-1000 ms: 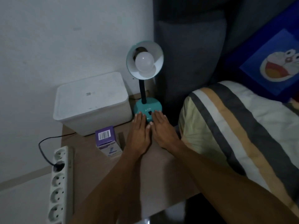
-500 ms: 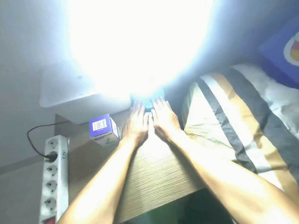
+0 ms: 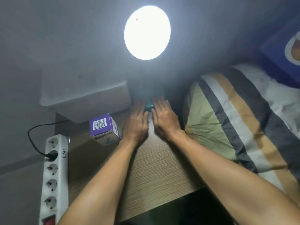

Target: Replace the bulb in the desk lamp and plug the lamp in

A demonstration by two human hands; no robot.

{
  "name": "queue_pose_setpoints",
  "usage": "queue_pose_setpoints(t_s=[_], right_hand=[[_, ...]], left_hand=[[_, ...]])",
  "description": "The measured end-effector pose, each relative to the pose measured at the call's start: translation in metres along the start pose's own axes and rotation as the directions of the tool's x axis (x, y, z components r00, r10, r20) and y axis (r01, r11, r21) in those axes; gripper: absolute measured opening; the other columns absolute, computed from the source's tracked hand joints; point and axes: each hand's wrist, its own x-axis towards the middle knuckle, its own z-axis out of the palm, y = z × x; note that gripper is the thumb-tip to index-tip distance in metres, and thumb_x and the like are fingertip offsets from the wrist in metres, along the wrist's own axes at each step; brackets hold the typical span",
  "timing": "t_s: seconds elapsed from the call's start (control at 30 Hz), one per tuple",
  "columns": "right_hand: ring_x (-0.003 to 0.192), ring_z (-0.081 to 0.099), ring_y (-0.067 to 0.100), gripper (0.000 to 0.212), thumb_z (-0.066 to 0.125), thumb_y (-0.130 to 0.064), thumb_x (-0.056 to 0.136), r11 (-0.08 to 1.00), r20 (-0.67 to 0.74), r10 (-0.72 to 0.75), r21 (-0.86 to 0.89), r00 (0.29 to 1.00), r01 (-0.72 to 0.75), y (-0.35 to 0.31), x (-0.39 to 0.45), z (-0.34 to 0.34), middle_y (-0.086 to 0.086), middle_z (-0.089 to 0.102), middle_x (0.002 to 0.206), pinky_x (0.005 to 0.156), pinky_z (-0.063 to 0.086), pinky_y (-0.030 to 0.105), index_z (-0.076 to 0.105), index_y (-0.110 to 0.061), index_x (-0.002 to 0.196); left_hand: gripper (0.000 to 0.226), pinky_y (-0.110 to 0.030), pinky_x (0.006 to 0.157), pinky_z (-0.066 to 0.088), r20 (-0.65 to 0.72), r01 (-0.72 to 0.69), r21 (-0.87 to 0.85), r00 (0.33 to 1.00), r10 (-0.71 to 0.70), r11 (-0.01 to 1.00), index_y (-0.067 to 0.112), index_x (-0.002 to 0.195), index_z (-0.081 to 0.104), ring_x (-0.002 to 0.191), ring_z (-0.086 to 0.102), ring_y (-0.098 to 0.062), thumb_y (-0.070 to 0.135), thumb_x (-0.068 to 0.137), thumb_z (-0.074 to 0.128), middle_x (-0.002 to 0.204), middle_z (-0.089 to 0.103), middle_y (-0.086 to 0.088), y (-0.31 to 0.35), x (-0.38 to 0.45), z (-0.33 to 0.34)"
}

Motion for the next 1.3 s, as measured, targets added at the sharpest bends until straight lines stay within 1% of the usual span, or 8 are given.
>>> queue_pose_setpoints(t_s=[0.17, 0.33, 0.7, 0.8, 0.87, 0.93, 1.17, 1.3], right_hand=[[0.143, 0.037, 0.030, 0.051, 0.029, -0.027, 0.104, 1.000, -0.007, -0.007, -0.014, 1.000, 0.007, 0.000, 0.001, -0.001, 0.016, 0.046, 0.151, 0.123, 0.022, 0.042, 0.043, -0.005, 0.148], [0.137, 0.040, 0.035, 0.047, 0.038, -0.027, 0.104, 0.996, -0.004, -0.020, -0.084, 1.000, 0.019, -0.003, 0.000, -0.003, 0.018, 0.046, 0.146, 0.119, 0.029, 0.047, 0.044, -0.009, 0.147], [0.128, 0.048, 0.034, 0.046, 0.044, -0.024, 0.100, 0.991, -0.028, -0.023, -0.136, 0.999, 0.019, -0.005, 0.004, -0.005, 0.018, 0.052, 0.139, 0.114, 0.035, 0.048, 0.049, -0.007, 0.142], [0.120, 0.054, 0.035, 0.049, 0.047, -0.024, 0.090, 0.995, -0.109, -0.020, -0.101, 0.994, 0.009, -0.004, 0.011, 0.001, 0.020, 0.060, 0.129, 0.106, 0.043, 0.050, 0.060, -0.005, 0.133], [0.118, 0.048, 0.031, 0.047, 0.048, -0.023, 0.088, 0.996, -0.171, -0.002, -0.083, 0.985, -0.013, -0.004, 0.014, 0.006, 0.021, 0.065, 0.123, 0.099, 0.050, 0.048, 0.065, -0.004, 0.128], [0.116, 0.045, 0.030, 0.046, 0.046, -0.023, 0.090, 0.995, -0.167, -0.002, -0.095, 0.986, -0.014, -0.004, 0.012, 0.008, 0.021, 0.065, 0.122, 0.100, 0.049, 0.047, 0.065, -0.003, 0.127], [0.125, 0.053, 0.040, 0.059, 0.033, -0.028, 0.090, 0.992, 0.080, 0.063, -0.111, 0.995, -0.054, -0.009, 0.012, -0.007, 0.024, 0.057, 0.136, 0.110, 0.040, 0.051, 0.055, -0.001, 0.138], [0.141, 0.039, 0.035, 0.054, 0.042, -0.022, 0.101, 0.995, 0.218, 0.095, -0.050, 0.971, -0.086, -0.017, 0.017, -0.030, 0.019, 0.042, 0.153, 0.117, 0.032, 0.047, 0.038, -0.005, 0.151]], left_hand=[[0.061, -0.033, 0.131, 0.010, -0.002, 0.004, 0.007, 1.000, -0.004, 1.000, 0.006, 0.161, 0.035, 0.160, 0.020, -0.024, 0.036, 0.109, 0.027, 0.170, 0.029, -0.012, 0.000, 0.000, -0.001], [0.060, -0.031, 0.130, 0.009, -0.002, -0.001, -0.001, 1.000, 0.001, 1.000, 0.006, 0.161, 0.035, 0.160, 0.020, -0.024, 0.035, 0.109, 0.028, 0.169, 0.030, -0.013, 0.002, -0.001, -0.003], [0.062, -0.045, 0.130, 0.022, -0.009, 0.001, 0.008, 1.000, -0.001, 1.000, 0.004, 0.158, 0.040, 0.159, 0.025, -0.029, 0.038, 0.108, 0.026, 0.167, 0.035, -0.016, 0.004, -0.001, -0.004], [0.059, -0.044, 0.128, 0.026, -0.069, -0.031, 0.008, 0.997, 0.032, 0.999, 0.003, 0.155, 0.045, 0.156, 0.030, -0.030, 0.035, 0.109, 0.028, 0.165, 0.038, -0.017, 0.003, -0.002, -0.001], [0.058, -0.047, 0.126, 0.030, -0.084, -0.050, -0.013, 0.995, 0.049, 0.999, 0.001, 0.154, 0.046, 0.155, 0.032, -0.032, 0.034, 0.109, 0.029, 0.164, 0.039, -0.019, 0.002, -0.003, 0.001], [0.058, -0.047, 0.126, 0.029, -0.073, -0.047, -0.017, 0.996, 0.046, 0.999, 0.000, 0.154, 0.045, 0.156, 0.032, -0.033, 0.034, 0.109, 0.029, 0.164, 0.039, -0.020, 0.001, -0.003, 0.001], [0.060, -0.046, 0.129, 0.026, 0.016, -0.020, 0.078, 1.000, 0.019, 0.997, 0.003, 0.159, 0.037, 0.158, 0.026, -0.030, 0.037, 0.111, 0.028, 0.167, 0.033, -0.016, 0.008, -0.004, -0.011], [0.062, -0.043, 0.132, 0.016, 0.154, 0.000, 0.217, 0.988, -0.034, 0.976, 0.004, 0.165, 0.012, 0.162, 0.005, -0.027, 0.026, 0.113, 0.038, 0.174, 0.008, -0.015, 0.023, -0.005, -0.020]])
